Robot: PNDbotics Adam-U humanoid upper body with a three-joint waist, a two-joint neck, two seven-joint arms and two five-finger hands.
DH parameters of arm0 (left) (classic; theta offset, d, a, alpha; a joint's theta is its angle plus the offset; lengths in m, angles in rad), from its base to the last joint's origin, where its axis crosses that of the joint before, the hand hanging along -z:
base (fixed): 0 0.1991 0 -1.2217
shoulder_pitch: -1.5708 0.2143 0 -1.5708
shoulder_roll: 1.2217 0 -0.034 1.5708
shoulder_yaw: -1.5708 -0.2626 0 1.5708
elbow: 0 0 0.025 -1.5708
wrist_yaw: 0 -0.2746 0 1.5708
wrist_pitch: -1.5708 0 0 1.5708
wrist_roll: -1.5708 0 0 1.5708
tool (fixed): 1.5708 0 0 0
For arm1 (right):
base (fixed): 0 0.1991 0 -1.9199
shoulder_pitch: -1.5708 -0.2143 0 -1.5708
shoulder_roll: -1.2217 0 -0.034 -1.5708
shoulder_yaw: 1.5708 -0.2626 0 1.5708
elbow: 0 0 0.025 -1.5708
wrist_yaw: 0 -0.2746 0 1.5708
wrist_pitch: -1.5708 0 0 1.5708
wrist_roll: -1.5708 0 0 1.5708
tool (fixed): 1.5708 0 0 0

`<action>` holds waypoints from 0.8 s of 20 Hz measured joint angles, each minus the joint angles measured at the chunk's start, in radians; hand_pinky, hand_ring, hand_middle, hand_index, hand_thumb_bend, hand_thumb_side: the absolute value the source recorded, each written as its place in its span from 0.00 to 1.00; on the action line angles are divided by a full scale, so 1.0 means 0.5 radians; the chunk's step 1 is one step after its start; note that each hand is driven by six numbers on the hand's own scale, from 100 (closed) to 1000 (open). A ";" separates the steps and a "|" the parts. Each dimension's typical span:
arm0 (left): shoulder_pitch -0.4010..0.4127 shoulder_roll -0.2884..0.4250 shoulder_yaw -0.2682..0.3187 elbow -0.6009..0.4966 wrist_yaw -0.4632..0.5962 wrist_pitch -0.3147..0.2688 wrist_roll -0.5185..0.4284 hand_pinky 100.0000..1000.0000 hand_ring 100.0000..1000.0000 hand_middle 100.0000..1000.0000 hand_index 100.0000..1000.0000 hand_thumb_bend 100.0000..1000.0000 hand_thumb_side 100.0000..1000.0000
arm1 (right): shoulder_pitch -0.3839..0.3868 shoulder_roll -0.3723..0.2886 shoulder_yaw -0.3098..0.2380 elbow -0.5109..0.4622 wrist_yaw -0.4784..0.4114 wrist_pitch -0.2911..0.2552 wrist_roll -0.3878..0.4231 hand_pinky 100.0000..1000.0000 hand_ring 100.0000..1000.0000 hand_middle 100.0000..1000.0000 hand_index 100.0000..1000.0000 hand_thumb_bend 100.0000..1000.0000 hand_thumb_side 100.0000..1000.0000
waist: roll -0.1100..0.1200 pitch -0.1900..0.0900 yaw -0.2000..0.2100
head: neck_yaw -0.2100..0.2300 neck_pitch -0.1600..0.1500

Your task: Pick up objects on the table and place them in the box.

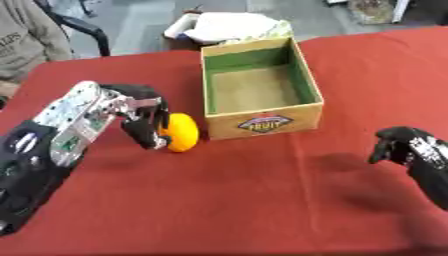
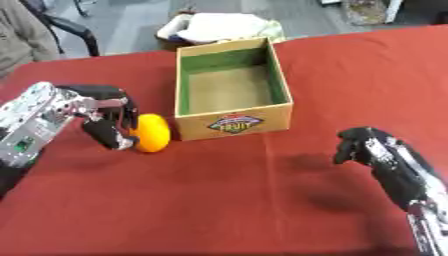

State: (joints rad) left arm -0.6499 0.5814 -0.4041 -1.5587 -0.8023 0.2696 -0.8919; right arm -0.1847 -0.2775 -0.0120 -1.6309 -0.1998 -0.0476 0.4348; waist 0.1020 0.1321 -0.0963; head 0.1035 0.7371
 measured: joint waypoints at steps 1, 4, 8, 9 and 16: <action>0.000 0.000 0.002 -0.006 -0.005 0.007 0.008 0.58 0.48 0.46 0.60 0.13 0.24 | 0.000 0.000 0.000 0.000 0.000 0.000 0.000 0.53 0.49 0.46 0.66 0.00 0.65 | 0.000 0.000 0.000 | 0.000 0.000; 0.000 0.000 0.006 -0.019 -0.021 0.017 0.018 0.61 0.54 0.52 0.67 0.21 0.26 | 0.000 0.000 0.000 0.000 0.000 0.000 0.000 0.53 0.49 0.46 0.66 0.00 0.65 | 0.000 0.000 0.000 | 0.000 0.000; 0.000 0.000 0.009 -0.043 -0.060 0.003 0.004 0.67 0.65 0.64 0.75 0.36 0.30 | 0.000 0.000 0.000 0.000 0.000 0.000 0.000 0.53 0.49 0.46 0.66 0.00 0.65 | 0.000 0.000 0.000 | -0.001 0.000; 0.000 0.000 0.014 -0.050 -0.080 -0.001 -0.001 0.69 0.69 0.68 0.78 0.39 0.31 | 0.000 0.000 0.000 0.000 0.000 0.000 0.000 0.53 0.49 0.46 0.66 0.00 0.65 | 0.000 0.000 0.000 | -0.001 0.000; -0.002 0.000 0.057 -0.086 -0.194 -0.025 -0.015 0.73 0.75 0.76 0.81 0.45 0.33 | 0.000 0.000 0.000 0.000 0.000 0.000 0.000 0.53 0.49 0.46 0.66 0.00 0.65 | 0.001 -0.001 0.001 | -0.002 0.000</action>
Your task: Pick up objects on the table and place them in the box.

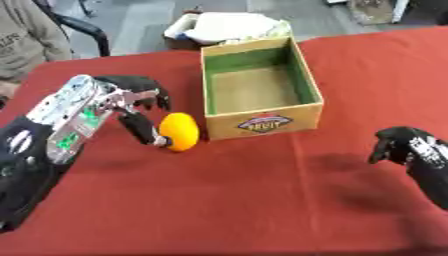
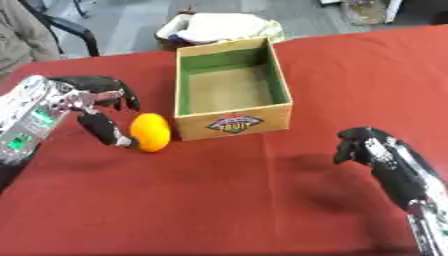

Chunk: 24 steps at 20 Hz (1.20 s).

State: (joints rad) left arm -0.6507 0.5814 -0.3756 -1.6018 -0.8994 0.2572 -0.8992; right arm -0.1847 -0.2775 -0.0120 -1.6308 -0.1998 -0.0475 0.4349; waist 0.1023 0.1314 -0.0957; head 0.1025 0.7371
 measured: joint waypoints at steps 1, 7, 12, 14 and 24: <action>-0.002 -0.001 0.000 0.009 -0.014 -0.004 0.000 0.74 0.75 0.77 0.82 0.46 0.33 | 0.000 0.000 0.000 0.000 0.000 0.000 0.000 0.53 0.49 0.46 0.66 0.00 0.65 | 0.000 -0.001 0.000 | 0.000 0.000; -0.041 -0.068 -0.009 0.122 -0.100 -0.016 0.000 0.75 0.77 0.79 0.83 0.47 0.34 | 0.000 0.000 0.001 0.000 0.000 0.001 0.001 0.53 0.49 0.46 0.66 0.00 0.65 | -0.001 -0.001 -0.005 | 0.000 0.000; -0.072 -0.143 -0.009 0.204 -0.190 -0.023 0.034 0.75 0.78 0.79 0.83 0.48 0.34 | -0.001 0.000 0.001 0.000 0.000 0.001 0.001 0.53 0.49 0.46 0.66 0.00 0.65 | -0.001 0.005 -0.014 | 0.001 -0.002; -0.075 -0.175 -0.010 0.245 -0.214 -0.023 0.065 0.75 0.77 0.79 0.83 0.47 0.34 | -0.002 0.000 0.001 0.000 0.000 0.001 0.001 0.53 0.49 0.46 0.66 0.00 0.65 | -0.001 0.008 -0.015 | 0.001 -0.002; -0.093 -0.286 -0.044 0.457 -0.295 -0.034 0.246 0.69 0.69 0.70 0.77 0.38 0.31 | -0.017 0.000 0.001 0.000 0.000 0.001 0.001 0.53 0.49 0.46 0.66 0.00 0.65 | -0.007 0.018 -0.019 | 0.003 -0.006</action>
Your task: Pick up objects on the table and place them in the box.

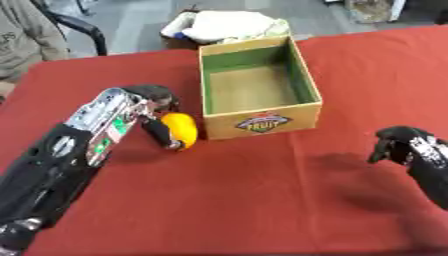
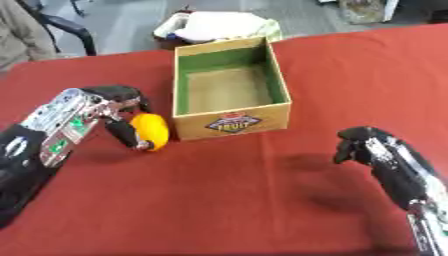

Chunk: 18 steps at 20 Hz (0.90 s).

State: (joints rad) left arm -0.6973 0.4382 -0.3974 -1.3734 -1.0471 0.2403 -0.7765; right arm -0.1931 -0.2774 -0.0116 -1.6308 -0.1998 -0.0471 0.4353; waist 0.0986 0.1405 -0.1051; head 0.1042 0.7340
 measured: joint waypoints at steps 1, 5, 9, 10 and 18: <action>-0.002 -0.003 -0.001 0.016 -0.010 -0.005 0.014 0.68 0.67 0.67 0.75 0.34 0.29 | 0.000 0.000 0.000 0.000 0.000 0.000 0.000 0.53 0.49 0.46 0.66 0.00 0.65 | 0.000 0.000 0.000 | 0.000 0.000; -0.008 -0.014 -0.001 0.051 -0.057 -0.016 0.090 0.61 0.58 0.58 0.68 0.20 0.24 | 0.000 0.000 0.000 0.000 0.000 0.000 0.000 0.53 0.49 0.46 0.66 0.00 0.65 | 0.000 0.000 0.000 | 0.000 0.000; -0.008 -0.014 0.001 0.048 -0.094 -0.016 0.188 0.50 0.45 0.44 0.55 0.00 0.17 | 0.000 0.000 0.000 0.000 0.000 0.000 0.000 0.53 0.49 0.46 0.66 0.00 0.65 | 0.000 0.000 0.000 | 0.000 0.000; -0.008 -0.013 0.004 0.045 -0.096 -0.014 0.213 0.49 0.43 0.42 0.53 0.00 0.16 | 0.000 0.000 0.000 0.000 0.000 0.000 0.000 0.53 0.49 0.46 0.66 0.00 0.65 | 0.000 0.000 0.000 | 0.000 0.000; -0.020 0.100 0.064 -0.203 -0.027 -0.008 0.286 0.45 0.35 0.33 0.44 0.00 0.16 | 0.000 0.000 -0.001 0.000 0.000 0.000 -0.002 0.53 0.49 0.46 0.66 0.00 0.65 | 0.002 -0.001 0.002 | -0.007 0.000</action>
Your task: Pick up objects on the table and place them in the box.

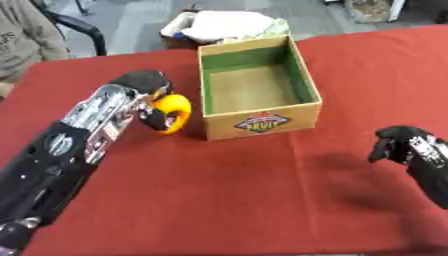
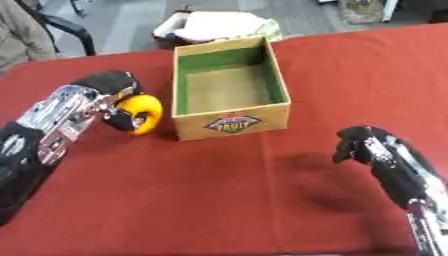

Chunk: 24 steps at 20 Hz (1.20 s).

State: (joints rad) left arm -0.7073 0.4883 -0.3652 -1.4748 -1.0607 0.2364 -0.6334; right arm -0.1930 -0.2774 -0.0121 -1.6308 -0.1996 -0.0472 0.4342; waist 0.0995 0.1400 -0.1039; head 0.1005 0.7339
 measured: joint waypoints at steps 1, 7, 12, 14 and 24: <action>-0.011 0.023 0.013 -0.048 0.013 0.000 -0.009 0.45 0.35 0.33 0.44 0.00 0.16 | 0.000 0.000 0.000 0.000 0.000 0.001 -0.001 0.53 0.49 0.46 0.66 0.00 0.65 | 0.001 -0.002 0.001 | -0.002 0.000; -0.128 0.100 0.097 -0.300 0.037 0.020 -0.075 0.47 0.36 0.33 0.45 0.00 0.15 | 0.001 0.000 0.000 0.000 0.000 0.002 -0.003 0.53 0.49 0.46 0.66 0.00 0.65 | 0.001 -0.010 0.004 | -0.005 0.000; -0.262 0.027 0.110 -0.300 -0.024 0.015 -0.071 0.48 0.37 0.35 0.46 0.00 0.15 | 0.002 0.000 0.000 0.000 0.000 0.002 -0.002 0.53 0.49 0.46 0.66 0.00 0.65 | -0.001 -0.010 -0.001 | -0.001 0.000; -0.317 -0.040 0.107 -0.239 -0.070 0.012 -0.049 0.48 0.37 0.35 0.47 0.00 0.15 | 0.001 0.000 0.001 0.000 0.000 0.002 -0.002 0.53 0.49 0.46 0.66 0.00 0.65 | -0.003 -0.009 -0.008 | 0.005 -0.001; -0.499 -0.446 0.095 0.262 -0.336 0.064 0.212 0.49 0.38 0.37 0.49 0.00 0.15 | -0.032 0.006 0.020 0.000 0.000 0.008 0.013 0.53 0.49 0.46 0.66 0.00 0.65 | -0.010 0.031 -0.069 | 0.061 -0.046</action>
State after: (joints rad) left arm -0.9569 0.2654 -0.3179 -1.3437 -1.2286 0.2685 -0.5276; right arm -0.2089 -0.2745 -0.0021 -1.6305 -0.1994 -0.0434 0.4409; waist 0.0944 0.1555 -0.1383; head 0.1311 0.7111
